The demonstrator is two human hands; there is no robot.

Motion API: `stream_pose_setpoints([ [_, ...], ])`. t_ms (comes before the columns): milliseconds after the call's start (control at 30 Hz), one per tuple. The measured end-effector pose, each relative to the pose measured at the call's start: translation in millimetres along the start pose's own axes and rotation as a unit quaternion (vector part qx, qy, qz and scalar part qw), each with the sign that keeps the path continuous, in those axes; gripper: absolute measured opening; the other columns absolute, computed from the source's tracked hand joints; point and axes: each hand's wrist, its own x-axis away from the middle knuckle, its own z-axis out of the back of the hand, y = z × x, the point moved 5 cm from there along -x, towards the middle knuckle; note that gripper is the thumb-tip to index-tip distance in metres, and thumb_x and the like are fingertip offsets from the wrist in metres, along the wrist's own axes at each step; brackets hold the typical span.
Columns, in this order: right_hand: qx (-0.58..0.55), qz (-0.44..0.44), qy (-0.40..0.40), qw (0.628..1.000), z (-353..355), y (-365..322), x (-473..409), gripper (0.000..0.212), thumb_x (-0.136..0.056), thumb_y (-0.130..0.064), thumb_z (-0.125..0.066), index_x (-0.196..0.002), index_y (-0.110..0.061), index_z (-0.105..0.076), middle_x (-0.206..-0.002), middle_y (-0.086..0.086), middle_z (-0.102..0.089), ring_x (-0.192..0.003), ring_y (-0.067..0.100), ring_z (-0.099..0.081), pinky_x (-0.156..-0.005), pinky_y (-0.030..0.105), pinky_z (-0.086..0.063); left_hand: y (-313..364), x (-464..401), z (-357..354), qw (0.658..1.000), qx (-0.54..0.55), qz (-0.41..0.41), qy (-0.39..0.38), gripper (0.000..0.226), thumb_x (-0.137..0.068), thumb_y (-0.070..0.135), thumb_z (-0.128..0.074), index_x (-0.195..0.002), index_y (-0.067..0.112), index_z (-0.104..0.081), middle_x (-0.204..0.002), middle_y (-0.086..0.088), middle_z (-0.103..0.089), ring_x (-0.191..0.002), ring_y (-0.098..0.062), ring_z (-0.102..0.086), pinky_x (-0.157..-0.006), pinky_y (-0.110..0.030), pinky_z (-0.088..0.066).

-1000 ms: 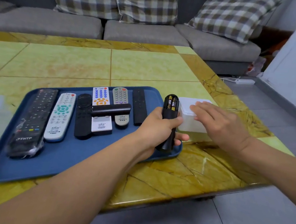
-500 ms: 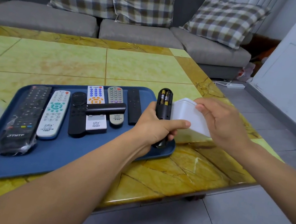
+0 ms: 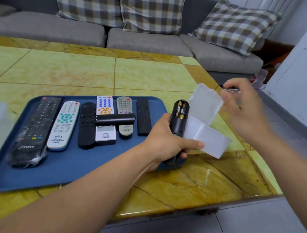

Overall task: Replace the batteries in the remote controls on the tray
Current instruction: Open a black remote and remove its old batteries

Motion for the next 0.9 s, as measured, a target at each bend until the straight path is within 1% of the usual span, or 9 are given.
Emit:
stream_pose_setpoints([
  [100,0.060,0.019,0.040,0.997,1.3,-24.8,15.6,0.030,-0.095,-0.045,-0.056,-0.097,-0.015,-0.060,-0.110,0.004,-0.056,-0.098,0.006,-0.049,-0.088,0.020,-0.042,0.0,-6.3,11.9,0.999,-0.003,-0.002,0.037,0.067,-0.067,0.016,-0.093,-0.116,0.016,-0.046,-0.067,-0.005,-0.062,-0.049,-0.016,-0.052,-0.057,-0.035,-0.045],
  [200,0.089,-0.002,-0.213,0.973,-25.9,-42.2,47.6,0.045,-0.076,-0.061,-0.070,-0.105,-0.027,-0.066,-0.111,-0.016,-0.062,-0.102,0.003,-0.057,-0.083,0.022,-0.045,1.2,-3.5,15.7,0.999,-0.011,-0.001,0.041,0.069,-0.068,0.014,-0.093,-0.117,0.017,-0.045,-0.074,-0.007,-0.063,-0.048,-0.015,-0.052,-0.051,-0.032,-0.043],
  [267,0.097,0.007,-0.306,0.947,-37.3,-35.2,59.1,0.051,-0.072,-0.052,-0.081,-0.111,-0.022,-0.065,-0.109,-0.013,-0.066,-0.098,0.007,-0.059,-0.078,0.023,-0.044,3.1,-0.1,14.9,0.999,-0.027,-0.004,0.039,0.066,-0.068,0.010,-0.091,-0.114,0.019,-0.045,-0.081,-0.008,-0.062,-0.046,-0.014,-0.053,-0.044,-0.028,-0.041],
  [367,0.134,0.030,-0.302,0.943,-40.9,-22.2,52.3,0.029,-0.080,-0.032,-0.080,-0.083,-0.009,-0.063,-0.076,0.001,-0.063,-0.076,0.025,-0.058,-0.062,0.034,-0.036,11.7,4.9,22.1,0.998,-0.021,-0.014,0.054,0.059,-0.072,0.017,-0.090,-0.112,0.015,-0.047,-0.084,-0.006,-0.056,-0.046,-0.011,-0.053,-0.043,-0.023,-0.044],
  [533,0.327,-0.008,-0.369,0.870,-54.8,-0.2,39.9,0.046,-0.089,-0.023,-0.070,-0.133,-0.019,-0.058,-0.131,0.006,-0.059,-0.122,0.028,-0.053,-0.093,0.034,-0.045,29.1,19.7,61.9,0.998,0.001,0.003,0.069,0.032,-0.103,0.041,-0.050,-0.113,0.011,-0.055,-0.095,-0.010,-0.073,-0.054,-0.016,-0.057,-0.047,-0.027,-0.050],
  [600,0.357,-0.012,-0.397,0.845,-52.9,-4.2,32.8,0.038,-0.086,-0.025,-0.074,-0.122,-0.020,-0.062,-0.121,0.002,-0.060,-0.117,0.025,-0.055,-0.087,0.034,-0.046,31.2,26.8,79.6,0.998,-0.024,0.005,0.065,0.028,-0.107,0.036,-0.042,-0.109,0.011,-0.056,-0.083,-0.010,-0.073,-0.055,-0.018,-0.057,-0.046,-0.028,-0.050],
  [667,0.333,-0.015,-0.383,0.861,-43.3,-23.7,19.7,0.033,-0.080,-0.031,-0.080,-0.108,-0.022,-0.067,-0.103,-0.007,-0.062,-0.100,0.017,-0.061,-0.075,0.029,-0.045,33.7,32.8,95.3,0.998,-0.034,0.002,0.061,0.031,-0.107,0.035,-0.042,-0.104,0.009,-0.059,-0.074,-0.009,-0.069,-0.054,-0.019,-0.057,-0.047,-0.028,-0.050],
  [800,0.100,0.052,-0.141,0.984,-41.2,-114.3,-1.1,0.017,-0.082,-0.028,-0.079,-0.095,-0.022,-0.070,-0.082,-0.014,-0.066,-0.077,0.007,-0.065,-0.070,0.026,-0.051,41.0,43.6,116.7,0.995,0.004,0.017,0.101,0.037,-0.104,0.037,-0.046,-0.106,0.007,-0.067,-0.066,-0.007,-0.061,-0.048,-0.017,-0.054,-0.045,-0.025,-0.047],
  [900,-0.098,0.045,-0.095,0.990,-97.2,-168.6,10.9,0.023,-0.080,-0.013,-0.078,-0.095,-0.019,-0.063,-0.089,-0.009,-0.067,-0.077,0.002,-0.065,-0.063,0.019,-0.050,44.4,50.4,129.6,0.991,0.019,-0.005,0.131,0.031,-0.105,0.037,-0.045,-0.101,0.011,-0.062,-0.072,-0.010,-0.061,-0.049,-0.018,-0.054,-0.051,-0.029,-0.052],
])
